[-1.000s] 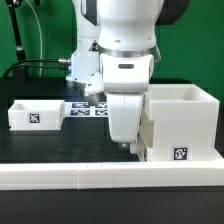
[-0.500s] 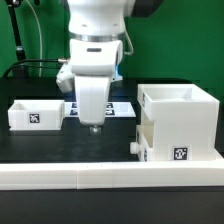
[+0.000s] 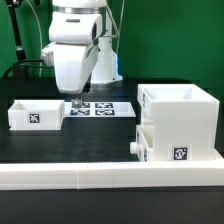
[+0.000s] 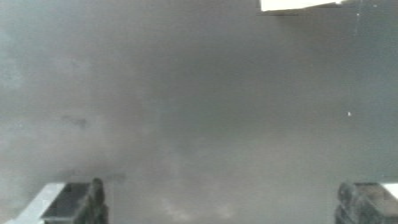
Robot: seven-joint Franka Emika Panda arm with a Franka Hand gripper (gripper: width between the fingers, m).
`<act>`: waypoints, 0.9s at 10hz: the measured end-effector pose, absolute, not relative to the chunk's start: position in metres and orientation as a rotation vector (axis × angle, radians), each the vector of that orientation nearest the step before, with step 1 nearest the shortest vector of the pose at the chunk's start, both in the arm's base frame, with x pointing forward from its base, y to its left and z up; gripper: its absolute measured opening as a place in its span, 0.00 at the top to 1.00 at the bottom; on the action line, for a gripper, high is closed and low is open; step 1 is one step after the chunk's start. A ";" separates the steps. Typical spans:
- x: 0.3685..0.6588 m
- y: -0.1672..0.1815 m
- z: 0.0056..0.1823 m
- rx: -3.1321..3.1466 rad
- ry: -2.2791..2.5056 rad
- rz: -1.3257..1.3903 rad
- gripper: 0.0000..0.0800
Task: Assemble drawer
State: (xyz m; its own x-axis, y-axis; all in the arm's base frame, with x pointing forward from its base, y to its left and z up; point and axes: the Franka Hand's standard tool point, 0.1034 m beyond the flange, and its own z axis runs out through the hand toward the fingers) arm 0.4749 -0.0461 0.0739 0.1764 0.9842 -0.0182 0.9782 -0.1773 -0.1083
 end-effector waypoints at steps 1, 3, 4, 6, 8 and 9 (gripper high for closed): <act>0.475 -0.046 0.074 -2.369 -1.949 0.130 0.19; 0.474 -0.046 0.073 -2.408 -1.901 0.132 0.19; 0.474 -0.048 0.073 -2.496 -1.801 0.120 0.19; 0.456 -0.061 0.076 -2.715 -1.543 0.066 0.19; 0.436 -0.056 0.080 -2.912 -1.203 0.012 0.19; 0.431 -0.050 0.078 -2.958 -1.078 0.013 0.19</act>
Offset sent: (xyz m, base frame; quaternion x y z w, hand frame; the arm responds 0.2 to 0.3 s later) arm 0.0000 0.0000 0.0000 0.0000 0.0000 0.1296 0.9916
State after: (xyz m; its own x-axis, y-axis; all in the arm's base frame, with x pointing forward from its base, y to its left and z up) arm 0.4311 -0.0501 0.0776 0.7653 0.6436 -0.0100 0.6436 -0.7653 0.0037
